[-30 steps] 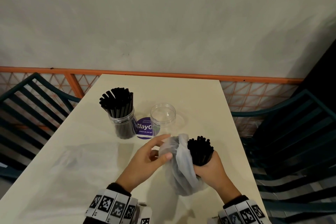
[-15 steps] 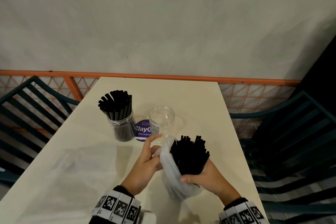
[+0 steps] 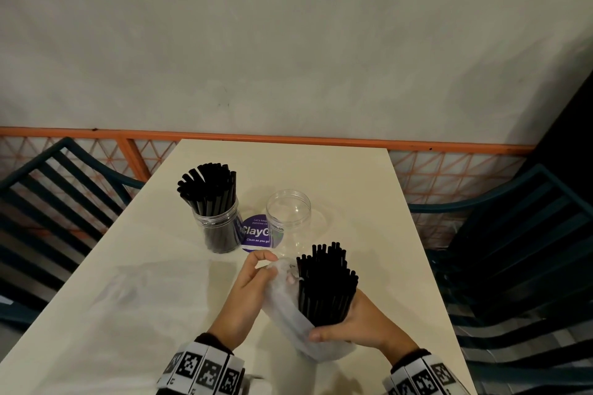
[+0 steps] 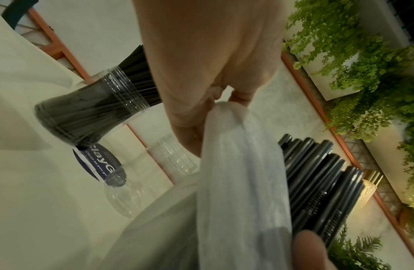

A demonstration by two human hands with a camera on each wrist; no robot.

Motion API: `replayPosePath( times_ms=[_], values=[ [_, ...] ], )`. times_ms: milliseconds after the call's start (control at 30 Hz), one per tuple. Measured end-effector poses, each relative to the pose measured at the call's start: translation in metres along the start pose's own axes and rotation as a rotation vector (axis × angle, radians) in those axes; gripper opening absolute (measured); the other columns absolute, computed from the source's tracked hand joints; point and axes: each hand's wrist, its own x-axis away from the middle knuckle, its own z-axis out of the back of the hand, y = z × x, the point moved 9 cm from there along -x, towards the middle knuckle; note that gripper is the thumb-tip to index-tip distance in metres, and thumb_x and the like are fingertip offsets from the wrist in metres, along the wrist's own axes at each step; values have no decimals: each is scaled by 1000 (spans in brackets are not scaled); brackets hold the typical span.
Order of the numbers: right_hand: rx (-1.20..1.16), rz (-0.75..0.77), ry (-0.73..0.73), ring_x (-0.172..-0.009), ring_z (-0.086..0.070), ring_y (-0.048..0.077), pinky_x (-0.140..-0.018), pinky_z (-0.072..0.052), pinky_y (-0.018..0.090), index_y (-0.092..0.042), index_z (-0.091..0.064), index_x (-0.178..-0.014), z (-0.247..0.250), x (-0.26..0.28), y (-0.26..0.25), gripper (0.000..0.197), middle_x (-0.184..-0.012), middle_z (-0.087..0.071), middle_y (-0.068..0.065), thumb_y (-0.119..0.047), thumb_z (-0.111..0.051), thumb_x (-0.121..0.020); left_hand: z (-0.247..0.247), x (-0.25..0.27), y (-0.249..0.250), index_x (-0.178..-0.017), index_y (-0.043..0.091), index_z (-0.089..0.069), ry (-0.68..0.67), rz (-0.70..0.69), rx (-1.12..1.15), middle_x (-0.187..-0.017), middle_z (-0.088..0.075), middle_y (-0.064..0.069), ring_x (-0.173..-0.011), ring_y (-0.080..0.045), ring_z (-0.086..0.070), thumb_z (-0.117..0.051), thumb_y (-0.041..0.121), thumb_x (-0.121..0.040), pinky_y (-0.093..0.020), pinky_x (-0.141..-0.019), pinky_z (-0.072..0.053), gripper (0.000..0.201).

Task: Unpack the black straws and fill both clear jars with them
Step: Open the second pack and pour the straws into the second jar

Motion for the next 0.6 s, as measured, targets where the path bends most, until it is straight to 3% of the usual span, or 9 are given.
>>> replayPosePath(
  times_ms=[67,233,333,433,500,567,600],
  values=[
    [14,-7,-27,-115,-51,-8,-89,-38,4,-26,-49,-126,-4,0,1,82,-123,-58,-13,-27,-89,-54,0,1,2,-93,22,-51,6,-19,-38,-76,-66,-11,-78,-24,-59,-39,5,-92,-36,-77,-43,21],
    [98,-71,-211,-116,-36,-24,-89,-29,-4,-35,-30,-135,-22,3,15,99,-127,-45,-36,-25,-88,-56,5,1,1,-87,22,-59,2,-72,-74,-79,-61,-1,-86,-19,-52,-43,20,-88,-32,-82,-38,17],
    [147,-90,-294,-124,-32,-19,-94,-29,-1,-39,-24,-138,-28,4,24,102,-136,-33,-33,-21,-87,-60,10,4,1,-91,21,-61,8,-65,-31,-87,-64,4,-94,-16,-54,-52,32,-83,-27,-84,-40,16],
    [208,-101,-270,-123,-40,-7,-96,-33,5,-44,-34,-131,-20,2,25,89,-136,-39,-22,-23,-86,-61,9,8,-1,-117,26,-49,-121,-25,-72,-111,-62,9,-105,-5,-59,-78,50,-57,-22,-85,-48,71],
    [185,-106,-252,-119,-45,-7,-95,-39,10,-40,-43,-125,-13,2,22,77,-130,-47,-18,-21,-84,-64,7,12,-3,-131,34,-31,-247,11,-190,-128,-51,18,-114,2,-54,-85,40,-52,-23,-90,-49,96],
    [174,-114,-244,-121,-45,-2,-100,-40,18,-42,-42,-120,-8,4,18,69,-127,-47,-14,-27,-82,-67,12,14,-4,-133,43,-22,-272,18,-345,-132,-38,29,-116,12,-47,-83,26,-62,-23,-93,-48,95],
    [174,-110,-228,-121,-44,1,-100,-40,16,-43,-40,-117,-3,5,15,64,-125,-45,-14,-30,-80,-69,18,13,-4,-131,46,-24,-230,17,-374,-132,-37,28,-114,14,-47,-80,19,-67,-21,-90,-49,89]
  ],
)
